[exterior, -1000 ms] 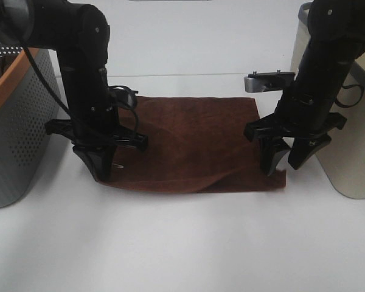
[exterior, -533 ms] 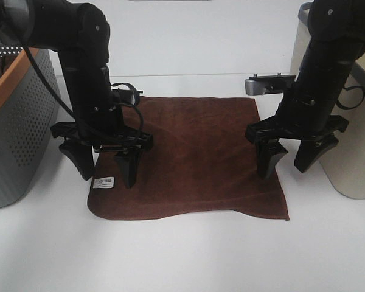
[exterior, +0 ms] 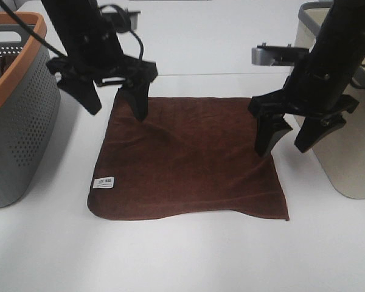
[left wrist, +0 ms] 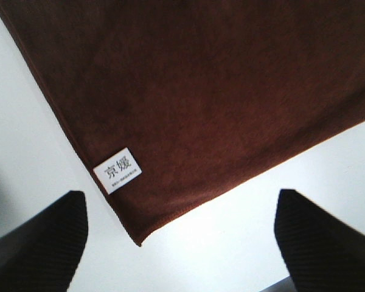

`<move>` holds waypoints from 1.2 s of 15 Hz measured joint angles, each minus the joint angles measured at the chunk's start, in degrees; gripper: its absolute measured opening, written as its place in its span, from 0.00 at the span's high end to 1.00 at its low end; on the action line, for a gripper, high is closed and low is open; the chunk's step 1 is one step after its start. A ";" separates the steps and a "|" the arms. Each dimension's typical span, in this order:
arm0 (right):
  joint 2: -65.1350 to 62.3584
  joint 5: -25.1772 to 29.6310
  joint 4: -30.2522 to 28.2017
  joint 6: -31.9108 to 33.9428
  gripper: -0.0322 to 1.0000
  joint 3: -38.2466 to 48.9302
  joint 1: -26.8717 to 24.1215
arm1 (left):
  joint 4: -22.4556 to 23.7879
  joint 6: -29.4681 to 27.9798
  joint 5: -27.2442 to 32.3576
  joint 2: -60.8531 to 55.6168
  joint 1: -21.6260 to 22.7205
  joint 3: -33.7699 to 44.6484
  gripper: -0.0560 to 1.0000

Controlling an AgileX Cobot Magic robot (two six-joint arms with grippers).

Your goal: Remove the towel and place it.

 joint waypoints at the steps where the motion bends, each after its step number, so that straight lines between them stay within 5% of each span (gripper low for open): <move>1: -3.09 0.00 0.52 -0.11 0.28 0.00 0.00 | 0.92 -0.97 0.00 -2.69 0.00 -1.38 0.20; 6: -21.37 0.86 1.66 -0.23 0.28 0.00 0.00 | 6.42 -2.12 0.06 -23.09 0.00 -2.23 0.20; 9: -31.80 6.02 -0.86 -0.23 0.28 0.40 -0.06 | 7.33 -2.12 -0.17 -36.55 0.00 2.18 0.20; 11: -41.94 8.37 -4.98 -0.23 0.28 7.22 -0.06 | 8.82 -2.35 -0.17 -50.13 0.00 18.62 0.20; 13: -45.38 8.71 -5.50 -0.23 0.28 10.89 -0.06 | 9.00 -2.75 -0.11 -54.72 0.00 24.92 0.20; 18: -68.58 8.71 -6.36 -1.89 0.28 35.18 -0.06 | 10.89 -5.16 -0.17 -86.34 0.00 57.01 0.20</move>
